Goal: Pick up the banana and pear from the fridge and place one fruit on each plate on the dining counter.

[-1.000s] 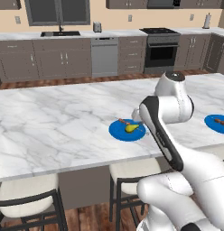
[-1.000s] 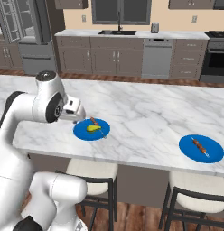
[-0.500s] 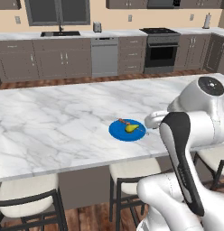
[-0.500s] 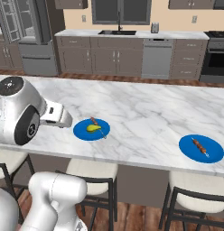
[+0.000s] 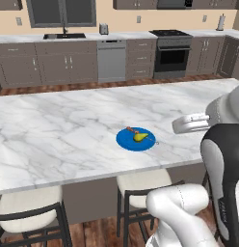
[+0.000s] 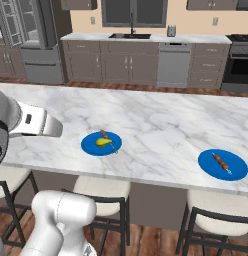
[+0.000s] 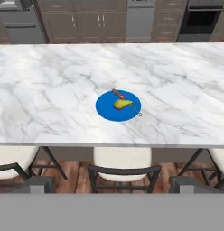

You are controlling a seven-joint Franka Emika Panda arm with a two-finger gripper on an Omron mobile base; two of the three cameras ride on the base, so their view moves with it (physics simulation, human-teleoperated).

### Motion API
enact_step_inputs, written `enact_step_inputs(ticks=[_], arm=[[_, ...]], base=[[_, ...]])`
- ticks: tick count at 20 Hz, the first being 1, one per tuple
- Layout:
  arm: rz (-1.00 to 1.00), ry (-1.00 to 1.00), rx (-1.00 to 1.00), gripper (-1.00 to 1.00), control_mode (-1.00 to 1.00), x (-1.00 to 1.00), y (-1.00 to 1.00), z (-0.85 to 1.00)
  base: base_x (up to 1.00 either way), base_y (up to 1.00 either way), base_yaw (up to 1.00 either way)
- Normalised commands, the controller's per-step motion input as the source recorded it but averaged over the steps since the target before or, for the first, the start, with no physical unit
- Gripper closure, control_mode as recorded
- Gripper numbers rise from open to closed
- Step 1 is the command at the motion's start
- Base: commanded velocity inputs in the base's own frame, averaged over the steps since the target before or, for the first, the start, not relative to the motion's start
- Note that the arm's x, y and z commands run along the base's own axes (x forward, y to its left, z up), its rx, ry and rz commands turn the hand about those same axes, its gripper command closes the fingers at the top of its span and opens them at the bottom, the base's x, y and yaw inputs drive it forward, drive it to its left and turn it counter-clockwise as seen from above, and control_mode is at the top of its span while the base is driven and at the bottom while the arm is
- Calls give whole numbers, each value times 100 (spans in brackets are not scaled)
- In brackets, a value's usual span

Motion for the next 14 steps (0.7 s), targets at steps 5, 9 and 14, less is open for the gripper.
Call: enact_step_inputs(ticks=[5, 9, 14], arm=[[0, -6, 0, -100, 100, -62, 0, 43], [0, 0, 0, -100, 100, 0, 0, 0], [0, 0, 0, -100, 100, 0, 0, 0]], base=[[-16, 0, 0], [-90, 0, 0], [-53, 54, 0]])
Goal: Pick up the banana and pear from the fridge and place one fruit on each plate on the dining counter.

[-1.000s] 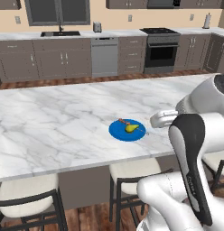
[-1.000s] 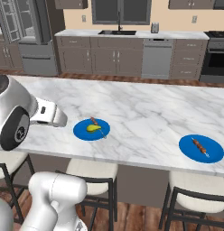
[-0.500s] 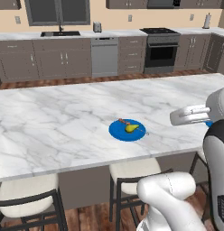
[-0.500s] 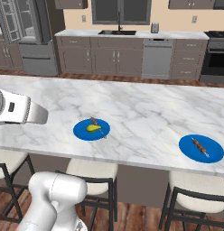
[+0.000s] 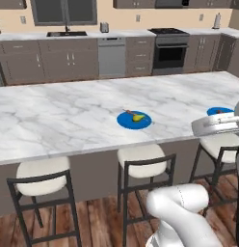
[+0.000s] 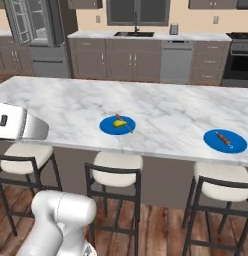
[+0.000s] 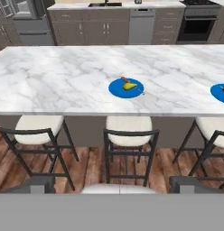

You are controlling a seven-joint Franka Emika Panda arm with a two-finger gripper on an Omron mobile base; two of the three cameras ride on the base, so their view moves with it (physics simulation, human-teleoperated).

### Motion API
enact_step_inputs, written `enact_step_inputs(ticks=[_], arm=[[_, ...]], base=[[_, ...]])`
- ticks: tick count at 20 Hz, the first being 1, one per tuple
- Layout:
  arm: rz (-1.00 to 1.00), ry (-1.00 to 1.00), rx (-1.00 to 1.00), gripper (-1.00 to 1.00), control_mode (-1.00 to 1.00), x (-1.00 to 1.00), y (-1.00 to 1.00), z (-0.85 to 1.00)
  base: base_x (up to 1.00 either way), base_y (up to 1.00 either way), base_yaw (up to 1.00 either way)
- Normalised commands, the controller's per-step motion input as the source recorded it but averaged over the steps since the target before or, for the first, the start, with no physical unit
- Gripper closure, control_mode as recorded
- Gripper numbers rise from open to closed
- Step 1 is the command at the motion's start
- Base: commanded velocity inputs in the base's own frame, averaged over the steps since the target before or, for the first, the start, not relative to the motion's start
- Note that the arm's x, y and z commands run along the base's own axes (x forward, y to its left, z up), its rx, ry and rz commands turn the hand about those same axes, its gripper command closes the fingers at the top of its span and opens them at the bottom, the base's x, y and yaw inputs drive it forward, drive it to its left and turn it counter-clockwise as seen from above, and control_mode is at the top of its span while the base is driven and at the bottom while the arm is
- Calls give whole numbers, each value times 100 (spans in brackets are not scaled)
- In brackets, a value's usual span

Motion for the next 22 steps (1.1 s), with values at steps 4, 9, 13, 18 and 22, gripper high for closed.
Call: enact_step_inputs(ticks=[4, 9, 13, 18, 22], arm=[[0, 0, 0, -100, 100, 0, 0, 0], [0, 0, 0, -100, 100, 0, 0, 0], [0, 0, 0, -100, 100, 0, 0, 0], [0, 0, 0, -100, 100, 0, 0, 0], [0, 0, 0, -100, 100, 0, 0, 0]], base=[[1, 100, 1], [30, 100, 0], [36, 100, 0], [37, 100, 0], [38, 100, 0]])
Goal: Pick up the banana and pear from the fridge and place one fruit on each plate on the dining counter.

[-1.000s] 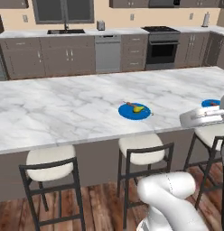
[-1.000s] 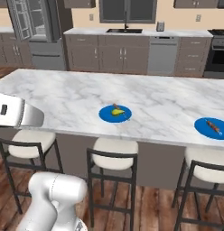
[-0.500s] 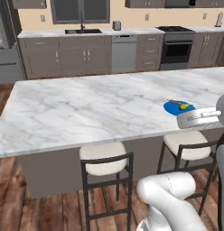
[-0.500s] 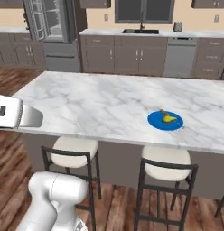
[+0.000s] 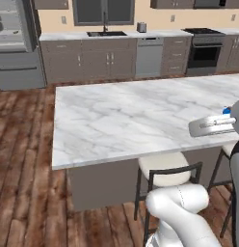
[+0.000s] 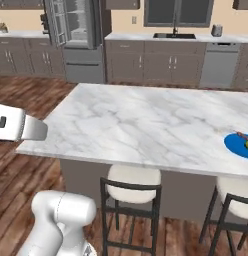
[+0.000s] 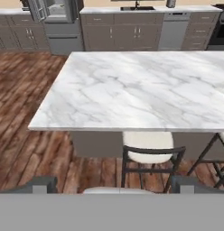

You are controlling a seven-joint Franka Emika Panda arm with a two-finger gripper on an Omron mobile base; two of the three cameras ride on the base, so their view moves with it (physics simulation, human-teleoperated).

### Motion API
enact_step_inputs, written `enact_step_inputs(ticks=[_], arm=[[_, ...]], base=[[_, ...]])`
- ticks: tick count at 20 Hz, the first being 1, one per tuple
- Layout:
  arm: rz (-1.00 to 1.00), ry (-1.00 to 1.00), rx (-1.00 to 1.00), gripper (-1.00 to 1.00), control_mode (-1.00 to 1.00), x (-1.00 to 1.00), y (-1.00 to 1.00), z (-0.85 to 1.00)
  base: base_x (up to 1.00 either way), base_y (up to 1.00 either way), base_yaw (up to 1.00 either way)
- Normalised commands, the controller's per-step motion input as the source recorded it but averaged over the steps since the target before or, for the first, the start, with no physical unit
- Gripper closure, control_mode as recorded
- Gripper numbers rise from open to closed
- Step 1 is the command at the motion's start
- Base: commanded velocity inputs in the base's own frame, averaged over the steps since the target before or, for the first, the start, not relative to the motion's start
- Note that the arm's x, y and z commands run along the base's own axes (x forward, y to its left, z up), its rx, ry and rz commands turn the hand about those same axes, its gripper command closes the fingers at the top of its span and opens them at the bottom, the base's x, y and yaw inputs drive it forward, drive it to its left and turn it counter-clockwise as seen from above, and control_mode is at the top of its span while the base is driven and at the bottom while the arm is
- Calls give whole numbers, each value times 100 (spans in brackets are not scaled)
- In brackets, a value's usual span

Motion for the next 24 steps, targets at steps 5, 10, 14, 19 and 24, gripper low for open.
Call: enact_step_inputs(ticks=[5, 10, 14, 19, 24], arm=[[0, 0, 0, -100, 100, 0, 0, 0], [0, 0, 0, -100, 100, 0, 0, 0], [0, 0, 0, -100, 100, 0, 0, 0], [0, 0, 0, -100, 100, 0, 0, 0], [0, 0, 0, -100, 100, 0, 0, 0]], base=[[39, 100, 0], [37, 100, 0], [36, 100, 0], [34, 100, 0], [48, 100, 0]])
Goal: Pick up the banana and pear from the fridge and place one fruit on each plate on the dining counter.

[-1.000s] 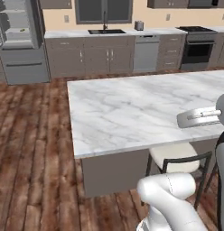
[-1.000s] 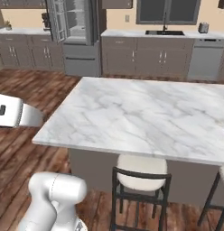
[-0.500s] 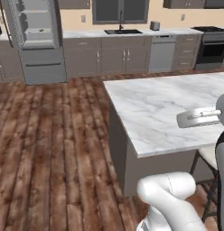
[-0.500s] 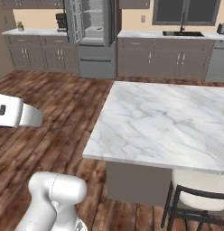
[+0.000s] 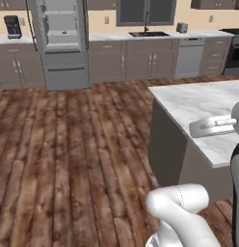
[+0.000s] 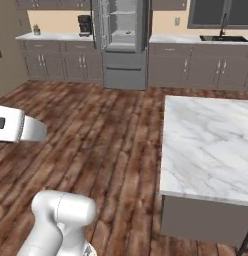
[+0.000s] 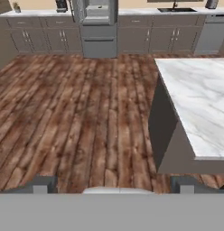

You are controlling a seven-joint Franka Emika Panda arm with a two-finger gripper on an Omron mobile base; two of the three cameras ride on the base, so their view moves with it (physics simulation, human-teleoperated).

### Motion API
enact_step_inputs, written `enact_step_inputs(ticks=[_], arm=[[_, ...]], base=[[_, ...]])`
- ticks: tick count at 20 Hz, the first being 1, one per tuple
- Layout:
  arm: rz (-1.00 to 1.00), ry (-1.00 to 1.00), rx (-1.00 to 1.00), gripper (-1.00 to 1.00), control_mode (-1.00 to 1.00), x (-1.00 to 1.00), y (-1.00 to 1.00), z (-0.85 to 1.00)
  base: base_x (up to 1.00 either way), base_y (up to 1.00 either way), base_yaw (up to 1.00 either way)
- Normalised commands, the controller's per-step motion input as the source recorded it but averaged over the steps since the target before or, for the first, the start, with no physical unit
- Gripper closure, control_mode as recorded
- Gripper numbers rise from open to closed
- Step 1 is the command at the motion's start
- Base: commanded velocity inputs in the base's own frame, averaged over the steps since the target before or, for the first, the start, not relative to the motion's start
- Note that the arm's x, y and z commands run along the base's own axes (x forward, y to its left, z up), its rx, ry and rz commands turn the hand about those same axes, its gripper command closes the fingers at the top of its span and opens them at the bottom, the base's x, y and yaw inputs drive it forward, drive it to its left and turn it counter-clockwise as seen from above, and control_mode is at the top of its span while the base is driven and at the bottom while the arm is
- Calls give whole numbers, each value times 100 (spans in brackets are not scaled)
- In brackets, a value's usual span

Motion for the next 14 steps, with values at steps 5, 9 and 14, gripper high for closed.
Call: enact_step_inputs(ticks=[5, 9, 14], arm=[[0, 0, 0, -100, 100, 0, 0, 0], [0, 0, 0, -100, 100, 0, 0, 0], [0, 0, 0, -100, 100, 0, 0, 0]], base=[[100, 87, 0], [100, 1, 0], [100, -4, 0]])
